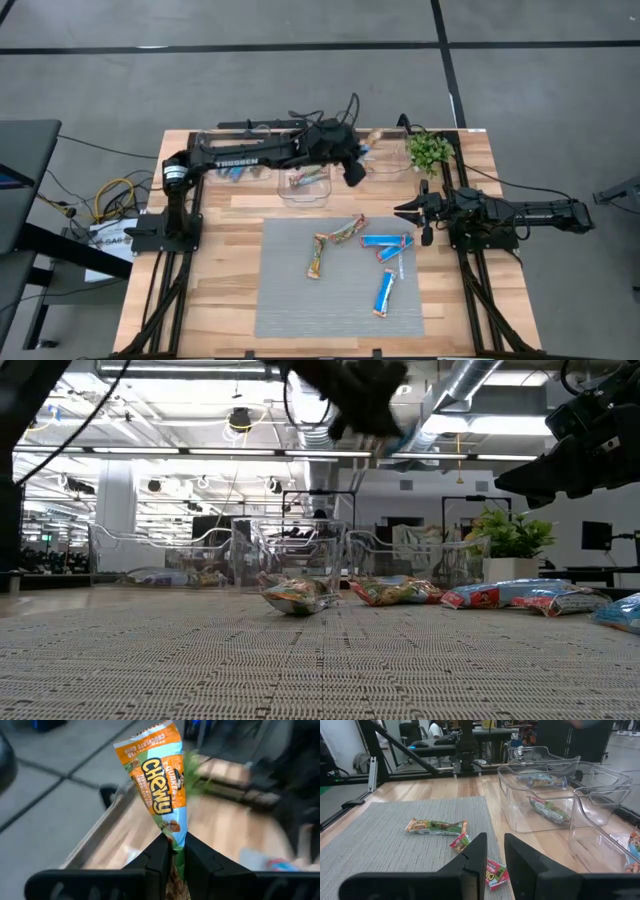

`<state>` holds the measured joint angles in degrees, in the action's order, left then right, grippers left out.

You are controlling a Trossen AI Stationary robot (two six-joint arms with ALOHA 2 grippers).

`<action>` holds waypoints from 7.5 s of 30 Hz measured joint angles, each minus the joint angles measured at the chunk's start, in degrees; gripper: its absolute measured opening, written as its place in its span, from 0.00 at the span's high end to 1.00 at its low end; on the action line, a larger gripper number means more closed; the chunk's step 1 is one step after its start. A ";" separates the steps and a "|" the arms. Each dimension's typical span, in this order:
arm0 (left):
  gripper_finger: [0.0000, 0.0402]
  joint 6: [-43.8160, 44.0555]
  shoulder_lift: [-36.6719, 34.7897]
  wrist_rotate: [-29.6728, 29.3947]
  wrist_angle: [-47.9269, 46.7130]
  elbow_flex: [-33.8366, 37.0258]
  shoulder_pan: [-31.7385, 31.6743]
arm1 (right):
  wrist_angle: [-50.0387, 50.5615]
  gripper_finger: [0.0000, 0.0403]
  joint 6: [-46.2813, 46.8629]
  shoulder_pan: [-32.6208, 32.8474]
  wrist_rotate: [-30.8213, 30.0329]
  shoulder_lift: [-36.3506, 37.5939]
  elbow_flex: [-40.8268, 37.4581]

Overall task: Pick and place Granola Bars by type
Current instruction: Put the yellow granola bar into the right transparent bin

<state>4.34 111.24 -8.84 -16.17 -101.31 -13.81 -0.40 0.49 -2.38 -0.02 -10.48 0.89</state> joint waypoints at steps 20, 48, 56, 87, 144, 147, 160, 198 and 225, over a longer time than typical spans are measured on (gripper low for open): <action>0.81 0.06 10.82 8.85 5.93 -0.07 -8.17 | 0.39 0.85 0.00 0.03 0.02 0.03 0.00; 0.63 0.84 6.29 12.91 4.20 -0.05 -4.12 | 0.45 0.85 -0.02 0.03 0.03 0.00 0.00; 0.64 0.87 -0.36 13.02 -1.36 2.91 -2.05 | 0.44 0.85 -0.02 0.02 0.06 0.00 0.00; 0.64 45.25 -45.83 -0.33 6.24 63.69 25.80 | 0.70 0.85 -0.02 0.01 0.08 0.02 0.00; 0.64 64.68 -2.25 -0.08 -26.83 18.13 27.72 | 0.79 0.85 -0.02 0.03 0.03 0.00 0.00; 0.64 65.87 -2.22 0.58 -28.88 18.16 27.36 | 0.79 0.85 -0.02 0.01 0.03 0.00 0.00; 0.64 64.85 4.49 6.05 -22.32 18.17 26.56 | 0.63 0.85 -0.01 0.01 -0.12 -0.12 0.00; 0.86 57.12 5.65 7.56 -13.31 18.18 25.54 | 0.76 0.85 -0.01 0.03 0.03 0.00 0.00; 0.85 49.35 -4.75 2.12 6.70 18.18 21.89 | 0.79 0.85 -0.01 0.02 0.03 0.00 0.00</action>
<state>53.69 106.50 -6.72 -9.47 -83.13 8.08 0.38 0.48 -2.36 0.01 -10.48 0.89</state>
